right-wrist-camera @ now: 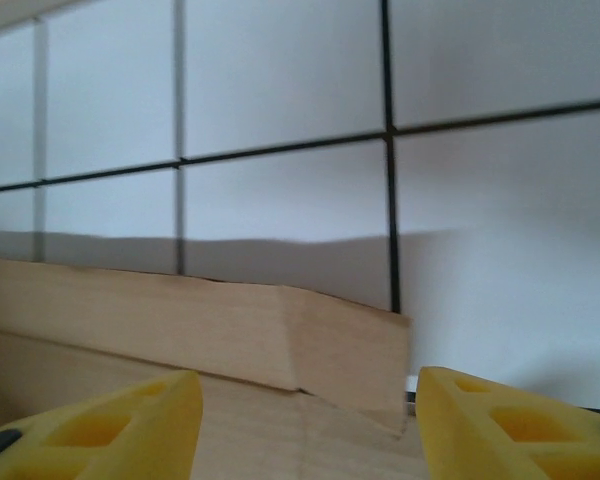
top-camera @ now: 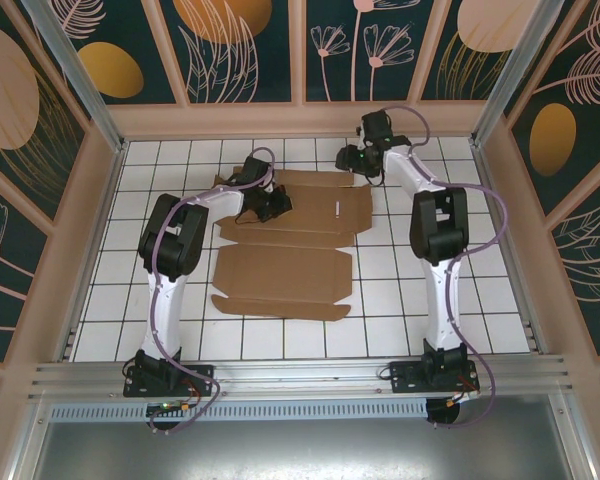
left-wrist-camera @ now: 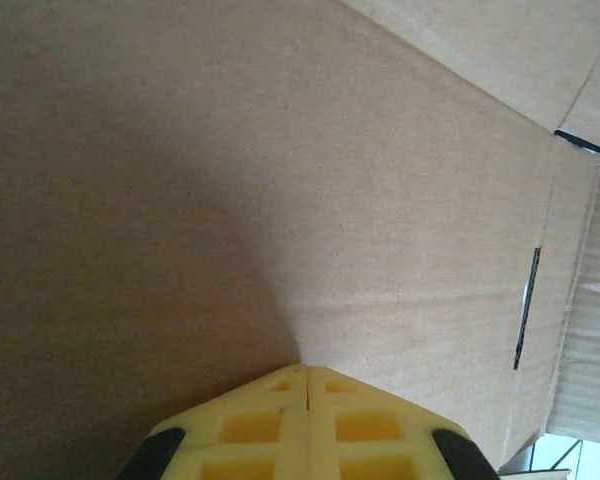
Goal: Fold the paper box
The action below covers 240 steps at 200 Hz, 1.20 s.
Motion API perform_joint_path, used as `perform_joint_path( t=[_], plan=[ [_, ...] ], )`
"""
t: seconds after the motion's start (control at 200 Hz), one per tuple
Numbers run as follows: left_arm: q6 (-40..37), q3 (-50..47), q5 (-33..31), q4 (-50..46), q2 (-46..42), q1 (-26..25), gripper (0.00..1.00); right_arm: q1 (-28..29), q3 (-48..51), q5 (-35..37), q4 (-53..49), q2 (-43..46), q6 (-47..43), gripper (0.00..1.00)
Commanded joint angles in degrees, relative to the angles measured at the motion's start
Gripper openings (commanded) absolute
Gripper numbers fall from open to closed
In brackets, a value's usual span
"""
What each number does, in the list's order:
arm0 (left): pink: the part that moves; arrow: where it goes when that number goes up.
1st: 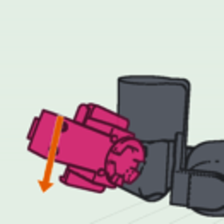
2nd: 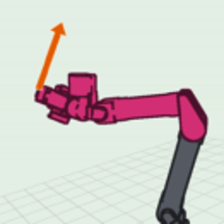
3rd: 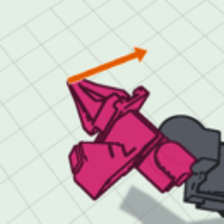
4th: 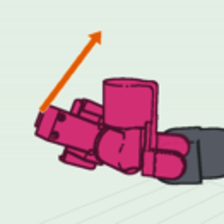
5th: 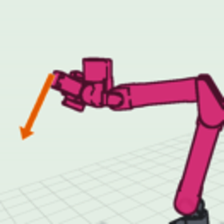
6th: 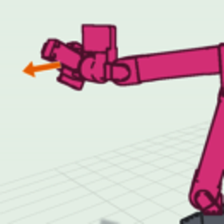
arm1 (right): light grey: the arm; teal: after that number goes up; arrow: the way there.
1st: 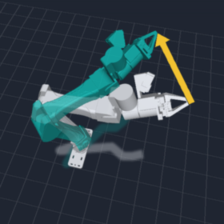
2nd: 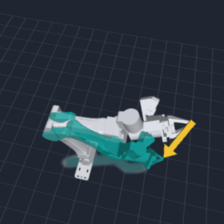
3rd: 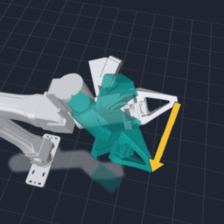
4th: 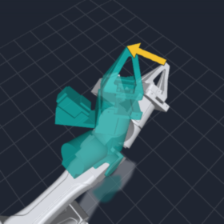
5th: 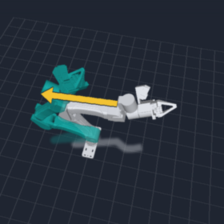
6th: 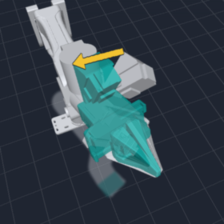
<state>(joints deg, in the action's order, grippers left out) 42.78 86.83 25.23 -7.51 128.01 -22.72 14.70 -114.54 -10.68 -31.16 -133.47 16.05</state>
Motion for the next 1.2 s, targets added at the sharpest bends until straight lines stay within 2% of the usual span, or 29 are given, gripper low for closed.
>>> perform_joint_path(
  t=[0.0, 0.175, 0.33, 0.575, 0.721, 1.086, 1.196],
  plan=[
    [1.06, -1.65, -1.50, -0.75, 1.78, 0.21, 0.00, 0.23, -2.81, 3.00, -4.40, -2.13, 2.13, 0.58],
    [1.16, -1.92, -1.58, -0.50, 2.16, 0.48, 0.00, 0.18, -2.95, 2.57, -4.27, -3.78, 3.15, 0.55],
    [1.34, -1.58, -1.10, -0.23, 2.73, 0.41, 0.00, 0.79, -3.93, -0.51, -3.94, -5.54, 3.03, 0.48],
    [1.34, -1.00, -0.95, -0.64, 3.71, 0.48, 0.00, 1.19, -5.81, 0.16, -3.60, -6.50, 2.84, 0.35],
    [1.11, -0.26, -1.32, -1.41, 3.90, 0.48, 0.00, 2.76, -7.54, 4.07, -4.51, -6.10, 1.69, 0.25],
    [1.16, 0.27, -1.23, -1.89, 4.36, 0.46, 0.00, 9.74, -20.07, 19.84, -12.83, -13.47, -2.16, 0.17],
    [1.25, 0.45, -1.06, -1.90, 4.44, 0.43, 0.00, 10.94, -23.95, 21.22, -13.82, -16.51, -1.42, 0.17]
  ],
)
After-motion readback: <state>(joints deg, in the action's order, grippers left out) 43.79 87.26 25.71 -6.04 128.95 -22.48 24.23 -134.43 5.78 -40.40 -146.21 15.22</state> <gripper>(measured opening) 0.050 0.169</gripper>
